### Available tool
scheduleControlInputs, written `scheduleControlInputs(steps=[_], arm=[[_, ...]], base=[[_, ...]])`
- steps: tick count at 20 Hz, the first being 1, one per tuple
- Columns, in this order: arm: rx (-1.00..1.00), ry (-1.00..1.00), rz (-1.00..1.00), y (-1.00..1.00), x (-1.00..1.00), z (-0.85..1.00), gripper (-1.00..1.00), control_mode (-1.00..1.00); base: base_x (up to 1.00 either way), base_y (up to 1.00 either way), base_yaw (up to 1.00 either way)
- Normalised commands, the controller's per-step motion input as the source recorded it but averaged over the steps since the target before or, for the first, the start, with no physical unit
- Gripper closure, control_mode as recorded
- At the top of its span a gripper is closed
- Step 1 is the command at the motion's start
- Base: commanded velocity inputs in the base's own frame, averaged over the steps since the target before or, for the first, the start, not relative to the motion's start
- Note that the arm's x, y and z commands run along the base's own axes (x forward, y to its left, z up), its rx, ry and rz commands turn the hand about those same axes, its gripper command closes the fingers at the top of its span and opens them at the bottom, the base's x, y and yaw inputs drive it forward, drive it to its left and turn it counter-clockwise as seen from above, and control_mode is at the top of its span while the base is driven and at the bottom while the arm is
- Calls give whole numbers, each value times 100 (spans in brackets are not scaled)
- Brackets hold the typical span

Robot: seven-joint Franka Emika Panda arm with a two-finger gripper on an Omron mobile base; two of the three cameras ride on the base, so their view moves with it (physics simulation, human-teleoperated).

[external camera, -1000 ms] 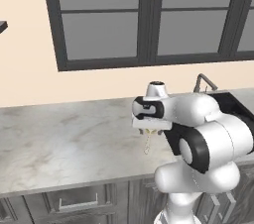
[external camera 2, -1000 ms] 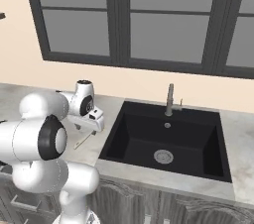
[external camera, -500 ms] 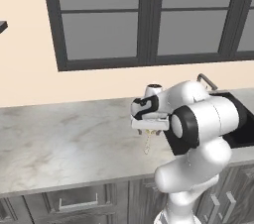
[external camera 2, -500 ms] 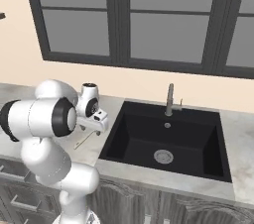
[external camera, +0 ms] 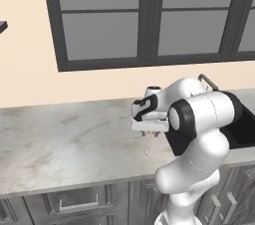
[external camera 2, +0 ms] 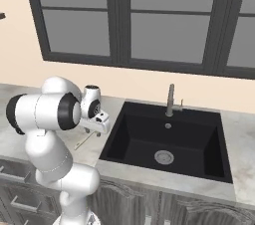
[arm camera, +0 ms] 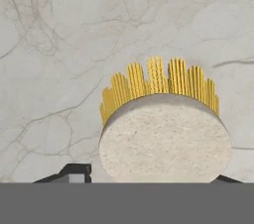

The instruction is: Grab the spray bottle from the cabinet, then place it next to the cutting board for sanitizing. Then grab the dish brush from the countertop next to the sink and place it next to the cutting board.

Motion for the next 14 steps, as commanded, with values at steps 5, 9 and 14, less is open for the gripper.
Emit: scheduleControlInputs(steps=[5,9,14], arm=[[0,0,0,0,0,-18,100,-100],[0,0,0,0,0,-4,100,-100],[0,-1,0,0,0,4,100,-100]], base=[[0,0,0],[0,0,0],[0,0,0]])
